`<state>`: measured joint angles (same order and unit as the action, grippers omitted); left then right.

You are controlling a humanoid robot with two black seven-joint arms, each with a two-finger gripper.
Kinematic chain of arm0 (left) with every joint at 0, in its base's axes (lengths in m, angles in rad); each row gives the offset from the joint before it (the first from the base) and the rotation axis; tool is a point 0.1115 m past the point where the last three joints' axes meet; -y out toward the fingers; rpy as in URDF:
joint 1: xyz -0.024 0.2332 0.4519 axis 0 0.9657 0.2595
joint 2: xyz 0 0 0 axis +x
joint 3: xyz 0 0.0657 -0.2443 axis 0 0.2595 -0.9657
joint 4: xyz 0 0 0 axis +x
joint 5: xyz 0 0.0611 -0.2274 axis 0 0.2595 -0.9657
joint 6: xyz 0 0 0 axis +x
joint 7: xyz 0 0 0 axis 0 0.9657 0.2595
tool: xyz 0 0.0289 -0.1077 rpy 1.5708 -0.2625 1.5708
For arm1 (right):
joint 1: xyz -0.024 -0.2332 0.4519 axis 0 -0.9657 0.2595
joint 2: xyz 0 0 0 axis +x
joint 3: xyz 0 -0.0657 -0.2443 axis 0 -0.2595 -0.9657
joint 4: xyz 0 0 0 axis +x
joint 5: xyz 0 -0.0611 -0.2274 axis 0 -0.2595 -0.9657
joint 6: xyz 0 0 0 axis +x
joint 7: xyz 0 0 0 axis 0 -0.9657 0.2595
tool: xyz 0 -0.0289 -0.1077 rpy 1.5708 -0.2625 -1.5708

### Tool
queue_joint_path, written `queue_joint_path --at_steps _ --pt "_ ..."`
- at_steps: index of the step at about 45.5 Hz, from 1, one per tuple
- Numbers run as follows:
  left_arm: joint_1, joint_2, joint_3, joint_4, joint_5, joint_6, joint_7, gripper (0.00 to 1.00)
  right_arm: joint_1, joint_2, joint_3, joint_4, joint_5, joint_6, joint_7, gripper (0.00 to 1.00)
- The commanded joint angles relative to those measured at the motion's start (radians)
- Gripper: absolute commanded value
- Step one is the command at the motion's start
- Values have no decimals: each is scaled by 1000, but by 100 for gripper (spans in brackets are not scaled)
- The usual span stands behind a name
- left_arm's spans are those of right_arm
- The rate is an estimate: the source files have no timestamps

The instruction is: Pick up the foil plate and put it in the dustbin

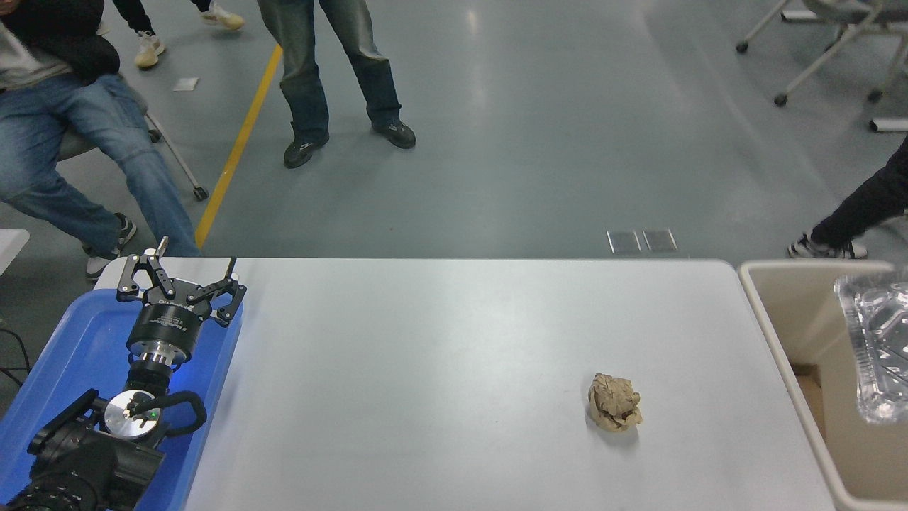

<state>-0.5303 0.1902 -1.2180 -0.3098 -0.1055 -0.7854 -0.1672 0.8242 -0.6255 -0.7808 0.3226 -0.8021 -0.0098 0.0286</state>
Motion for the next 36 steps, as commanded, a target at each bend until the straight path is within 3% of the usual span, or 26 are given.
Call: queue_joint_path --at_steps 1,9,10,12,15,16,31,36 --pt "0 0 0 0 1 0 1 99 -94 81 49 -82 11 -13 -4 0" --pt "-2 0 2 0 1 0 0 99 -96 96 49 -86 15 -15 -9 0" --pt "-2 -2 2 0 1 0 1 99 -96 98 49 -86 23 -15 -12 5" --pt "0 0 0 0 1 0 0 99 -96 99 49 -85 35 -15 -13 26" --pt "0 0 2 0 1 0 1 99 -97 101 49 -83 52 -15 -15 85" --pt "-2 0 2 0 1 0 1 99 -97 101 49 -82 57 -13 -15 100" --pt "-2 0 2 0 1 0 1 99 -39 84 46 54 72 1 -13 100" --pt "-2 0 2 0 1 0 1 99 146 -34 -17 298 40 7 -7 100"
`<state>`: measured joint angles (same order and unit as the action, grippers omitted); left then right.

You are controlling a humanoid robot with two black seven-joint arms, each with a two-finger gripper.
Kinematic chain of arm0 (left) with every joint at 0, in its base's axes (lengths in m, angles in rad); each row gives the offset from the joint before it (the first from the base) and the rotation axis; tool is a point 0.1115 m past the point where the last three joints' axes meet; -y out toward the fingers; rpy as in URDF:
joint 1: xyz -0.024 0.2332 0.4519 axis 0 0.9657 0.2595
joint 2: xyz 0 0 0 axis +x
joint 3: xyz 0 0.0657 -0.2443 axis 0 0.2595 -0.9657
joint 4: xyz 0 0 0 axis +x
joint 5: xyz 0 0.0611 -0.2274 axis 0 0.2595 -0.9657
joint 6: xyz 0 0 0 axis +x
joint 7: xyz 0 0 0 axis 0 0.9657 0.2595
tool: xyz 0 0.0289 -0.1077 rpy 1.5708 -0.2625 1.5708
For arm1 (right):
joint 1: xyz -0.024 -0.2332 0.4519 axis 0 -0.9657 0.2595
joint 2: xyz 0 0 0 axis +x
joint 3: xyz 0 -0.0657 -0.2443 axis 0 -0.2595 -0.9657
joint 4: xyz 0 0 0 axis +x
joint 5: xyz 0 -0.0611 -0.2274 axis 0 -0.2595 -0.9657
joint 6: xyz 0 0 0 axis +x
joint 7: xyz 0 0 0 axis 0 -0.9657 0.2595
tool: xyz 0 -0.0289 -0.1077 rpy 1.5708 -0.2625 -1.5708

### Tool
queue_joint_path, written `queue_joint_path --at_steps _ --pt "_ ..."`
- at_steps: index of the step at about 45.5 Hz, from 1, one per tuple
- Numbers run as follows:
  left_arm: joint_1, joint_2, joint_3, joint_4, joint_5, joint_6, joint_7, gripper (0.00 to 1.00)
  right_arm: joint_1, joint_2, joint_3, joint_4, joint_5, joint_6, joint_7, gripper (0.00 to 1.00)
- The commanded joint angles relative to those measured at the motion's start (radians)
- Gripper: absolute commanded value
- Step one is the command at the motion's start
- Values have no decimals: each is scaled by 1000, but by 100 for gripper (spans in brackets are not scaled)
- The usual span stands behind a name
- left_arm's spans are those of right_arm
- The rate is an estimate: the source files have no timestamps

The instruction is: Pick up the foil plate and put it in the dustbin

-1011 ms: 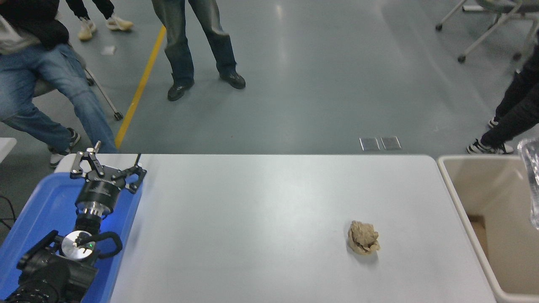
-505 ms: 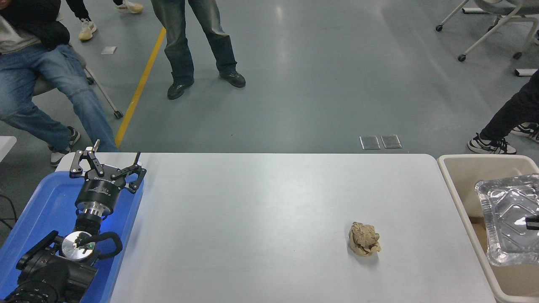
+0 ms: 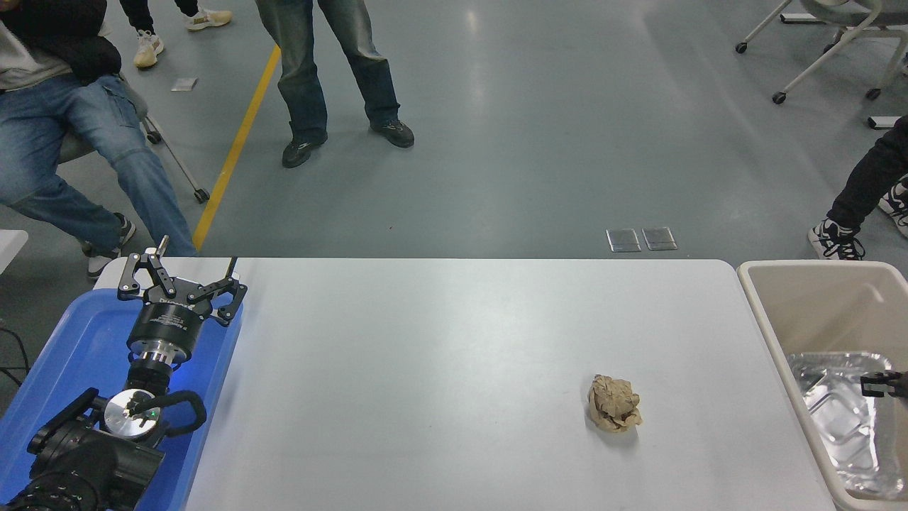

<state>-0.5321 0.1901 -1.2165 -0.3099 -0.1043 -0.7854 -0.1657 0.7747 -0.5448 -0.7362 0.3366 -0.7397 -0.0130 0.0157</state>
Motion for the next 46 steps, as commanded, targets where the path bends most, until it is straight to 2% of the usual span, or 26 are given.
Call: queue_joint_path --at_steps 1,5,7,14,19,24,35,46 --pt "0 0 0 0 0 0 2 99 242 -147 -84 345 -23 11 4 100" --pt "1 0 0 0 0 0 2 99 450 -234 -195 557 -20 31 4 100" --pt "1 0 0 0 0 0 2 99 593 -268 -273 671 -17 96 6 100" --pt "1 0 0 0 0 0 2 99 960 -297 -385 916 0 460 7 100" --pt "3 0 0 0 0 0 2 99 1132 -278 -393 1030 132 626 4 100" --pt "3 0 0 0 0 0 0 99 1262 -206 -410 1096 253 691 0 100" --pt "3 0 0 0 0 0 0 99 1442 -15 -440 1176 420 757 0 100" --pt "3 -1 -2 0 -2 0 -2 99 1555 195 -483 1207 500 754 0 100"
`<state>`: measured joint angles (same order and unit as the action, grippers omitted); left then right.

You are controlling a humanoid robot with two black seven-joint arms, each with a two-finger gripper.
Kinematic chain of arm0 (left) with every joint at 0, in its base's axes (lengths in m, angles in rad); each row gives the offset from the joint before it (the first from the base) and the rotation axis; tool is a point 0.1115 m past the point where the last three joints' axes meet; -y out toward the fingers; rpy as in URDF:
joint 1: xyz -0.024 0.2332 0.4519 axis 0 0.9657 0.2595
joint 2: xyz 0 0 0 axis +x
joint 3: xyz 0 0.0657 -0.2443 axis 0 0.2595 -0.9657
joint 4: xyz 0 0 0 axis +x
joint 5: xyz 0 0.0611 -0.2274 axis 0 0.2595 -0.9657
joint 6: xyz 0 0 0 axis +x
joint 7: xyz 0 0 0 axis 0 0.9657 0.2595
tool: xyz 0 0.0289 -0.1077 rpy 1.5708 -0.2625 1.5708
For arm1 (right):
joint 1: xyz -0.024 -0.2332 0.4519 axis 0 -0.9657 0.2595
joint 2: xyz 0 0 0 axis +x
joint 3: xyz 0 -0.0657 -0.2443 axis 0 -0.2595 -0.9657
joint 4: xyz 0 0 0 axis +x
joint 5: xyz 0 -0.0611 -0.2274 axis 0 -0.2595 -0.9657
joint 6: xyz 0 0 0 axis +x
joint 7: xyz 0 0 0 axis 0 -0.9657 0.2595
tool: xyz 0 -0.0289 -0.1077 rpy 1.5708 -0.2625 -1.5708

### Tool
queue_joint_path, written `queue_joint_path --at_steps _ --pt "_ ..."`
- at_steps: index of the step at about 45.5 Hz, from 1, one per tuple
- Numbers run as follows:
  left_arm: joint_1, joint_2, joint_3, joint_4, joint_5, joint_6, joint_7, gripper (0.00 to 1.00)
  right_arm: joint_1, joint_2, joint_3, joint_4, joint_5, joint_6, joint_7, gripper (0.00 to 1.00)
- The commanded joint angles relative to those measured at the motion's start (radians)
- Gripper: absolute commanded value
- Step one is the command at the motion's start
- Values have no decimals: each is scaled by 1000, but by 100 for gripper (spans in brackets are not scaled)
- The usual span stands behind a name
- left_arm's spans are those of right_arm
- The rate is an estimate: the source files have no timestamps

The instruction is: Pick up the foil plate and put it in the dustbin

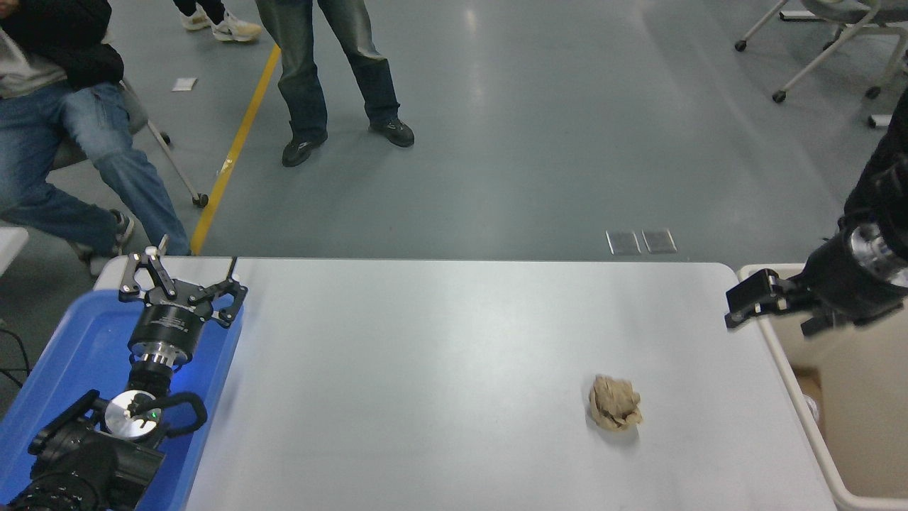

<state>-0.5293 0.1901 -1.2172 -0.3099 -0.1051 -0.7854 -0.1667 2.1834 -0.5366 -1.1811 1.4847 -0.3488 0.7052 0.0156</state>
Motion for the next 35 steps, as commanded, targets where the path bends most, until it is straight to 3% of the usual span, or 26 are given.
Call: queue_joint_path --at_steps 1,14,35 --pt "0 0 -1 0 -1 0 0 99 150 201 -38 59 120 34 0 100" --pt "0 -1 -1 0 -1 0 0 99 154 316 -34 42 168 7 0 100" --pt "0 -1 -1 2 -1 0 0 99 116 351 -71 -20 175 5 0 100"
